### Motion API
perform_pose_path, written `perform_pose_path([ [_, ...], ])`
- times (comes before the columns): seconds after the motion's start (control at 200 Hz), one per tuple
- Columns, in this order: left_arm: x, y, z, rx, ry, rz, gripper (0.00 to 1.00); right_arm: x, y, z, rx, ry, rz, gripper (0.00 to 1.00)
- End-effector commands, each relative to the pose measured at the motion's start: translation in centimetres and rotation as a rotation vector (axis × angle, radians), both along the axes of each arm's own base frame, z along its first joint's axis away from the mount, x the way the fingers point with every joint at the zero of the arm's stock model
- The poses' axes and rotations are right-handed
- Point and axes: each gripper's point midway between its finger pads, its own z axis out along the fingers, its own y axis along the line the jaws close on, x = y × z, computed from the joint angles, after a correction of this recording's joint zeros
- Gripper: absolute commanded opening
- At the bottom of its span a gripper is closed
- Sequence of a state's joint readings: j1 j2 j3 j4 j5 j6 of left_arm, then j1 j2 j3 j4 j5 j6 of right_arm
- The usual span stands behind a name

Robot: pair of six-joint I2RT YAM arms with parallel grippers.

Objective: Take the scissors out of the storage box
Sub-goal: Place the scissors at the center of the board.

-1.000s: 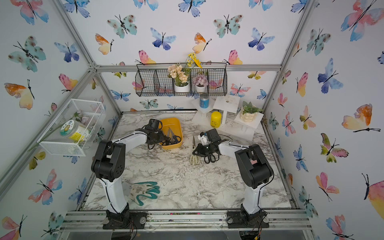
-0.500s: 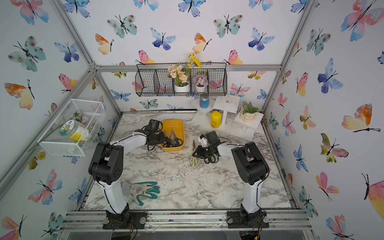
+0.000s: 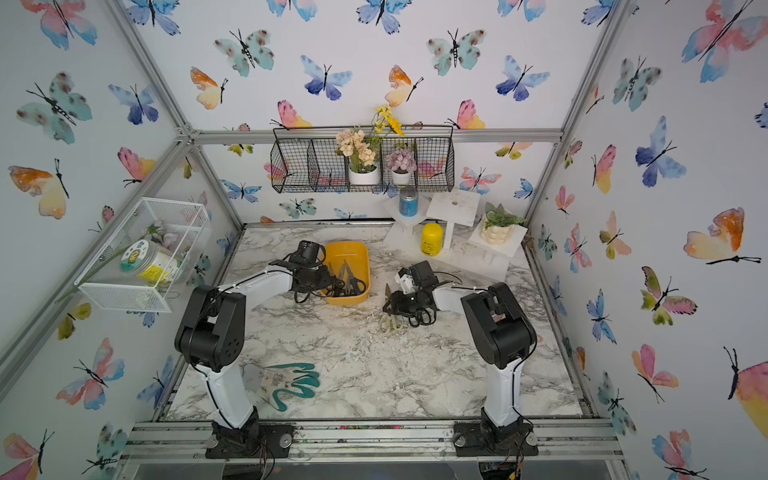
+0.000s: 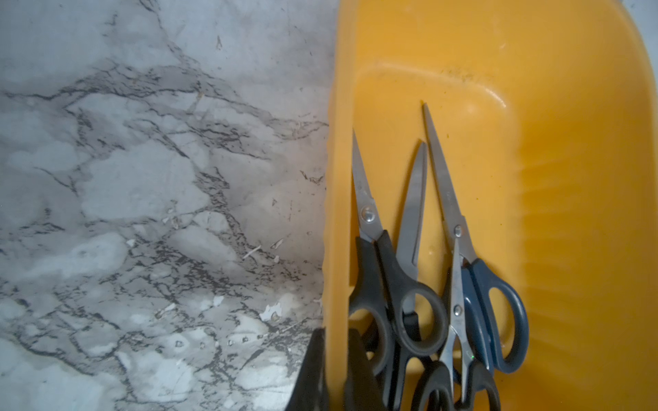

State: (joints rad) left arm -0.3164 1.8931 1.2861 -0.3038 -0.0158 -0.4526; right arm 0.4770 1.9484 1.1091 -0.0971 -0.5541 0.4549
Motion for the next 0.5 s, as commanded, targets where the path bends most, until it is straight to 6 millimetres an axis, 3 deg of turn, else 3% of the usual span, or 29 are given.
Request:
perform_pose_path([
  [0.0, 0.2, -1.0, 2.9, -0.038, -0.062, -0.033, 0.04, 0.4, -1.9, -0.5, -0.125, -0.011, -0.022, 0.49],
  [0.26, -0.9, -2.0, 1.9, -0.022, -0.032, -0.046, 0.04, 2.1, -2.4, 3.1, -0.183, -0.108, -0.019, 0.52],
  [0.37, -1.2, -1.9, 2.0, -0.018, -0.034, -0.032, 0.19, 3.1, -2.1, 5.7, -0.163, -0.168, -0.027, 0.53],
  [0.496, -0.8, -1.6, 3.7, -0.003, -0.073, -0.024, 0.28, 3.8, -1.7, 7.8, -0.143, -0.209, -0.023, 0.54],
])
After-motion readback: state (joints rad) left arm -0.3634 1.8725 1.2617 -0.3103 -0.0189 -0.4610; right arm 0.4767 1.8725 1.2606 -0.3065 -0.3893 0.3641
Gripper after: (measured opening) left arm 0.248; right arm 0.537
